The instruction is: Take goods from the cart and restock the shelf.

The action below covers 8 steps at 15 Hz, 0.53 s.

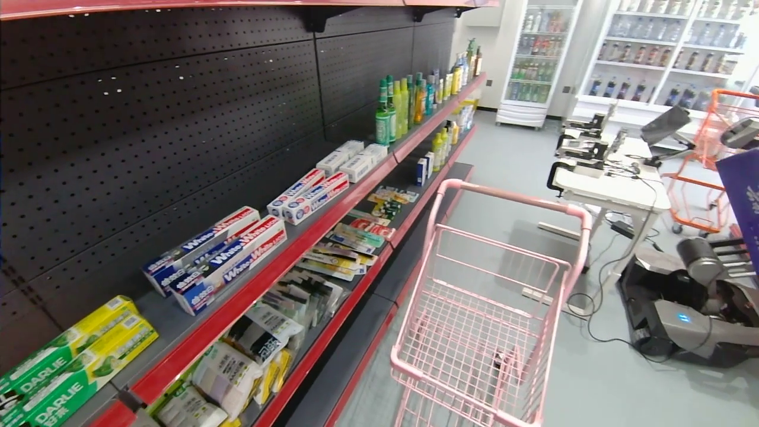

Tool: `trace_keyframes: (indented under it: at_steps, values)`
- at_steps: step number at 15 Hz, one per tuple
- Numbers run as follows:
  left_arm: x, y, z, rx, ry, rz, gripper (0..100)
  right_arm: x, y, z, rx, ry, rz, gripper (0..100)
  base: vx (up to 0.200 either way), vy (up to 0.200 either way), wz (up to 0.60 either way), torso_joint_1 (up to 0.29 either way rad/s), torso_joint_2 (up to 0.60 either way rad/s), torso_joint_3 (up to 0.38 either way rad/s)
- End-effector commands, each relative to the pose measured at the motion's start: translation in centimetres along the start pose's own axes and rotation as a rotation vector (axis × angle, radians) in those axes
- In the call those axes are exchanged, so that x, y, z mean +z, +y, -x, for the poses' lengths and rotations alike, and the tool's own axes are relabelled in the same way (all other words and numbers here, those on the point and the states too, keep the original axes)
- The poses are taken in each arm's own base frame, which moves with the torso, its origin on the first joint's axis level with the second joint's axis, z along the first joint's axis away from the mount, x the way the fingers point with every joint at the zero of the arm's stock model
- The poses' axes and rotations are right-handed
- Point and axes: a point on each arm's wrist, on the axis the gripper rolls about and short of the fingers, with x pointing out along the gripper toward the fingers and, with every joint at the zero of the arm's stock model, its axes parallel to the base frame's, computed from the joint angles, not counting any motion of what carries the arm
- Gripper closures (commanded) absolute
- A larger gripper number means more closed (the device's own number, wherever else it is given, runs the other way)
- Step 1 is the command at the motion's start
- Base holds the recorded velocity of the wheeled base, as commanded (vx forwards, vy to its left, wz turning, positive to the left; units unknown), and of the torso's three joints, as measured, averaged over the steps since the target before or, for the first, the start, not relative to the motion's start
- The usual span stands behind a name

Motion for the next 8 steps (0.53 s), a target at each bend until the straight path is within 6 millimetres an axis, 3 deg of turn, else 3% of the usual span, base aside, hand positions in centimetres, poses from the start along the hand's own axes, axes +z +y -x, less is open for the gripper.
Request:
trace_keyframes:
  at_steps: [1, 8]
  values:
    - [-0.02, 0.0, -0.01, 0.0, 0.001, 0.0, 0, -0.07, 0.03, -0.06, 0.0, 0.005, 0.001, 100, 0.0, 0.0, 0.6, 0.017, 0.0, 0.002]
    - [0.0, 0.0, -0.01, 0.0, -0.001, 0.0, 0, -0.08, 0.07, -0.12, 0.007, 0.007, 0.005, 100, 0.0, 0.0, 0.6, -0.001, 0.0, 0.002]
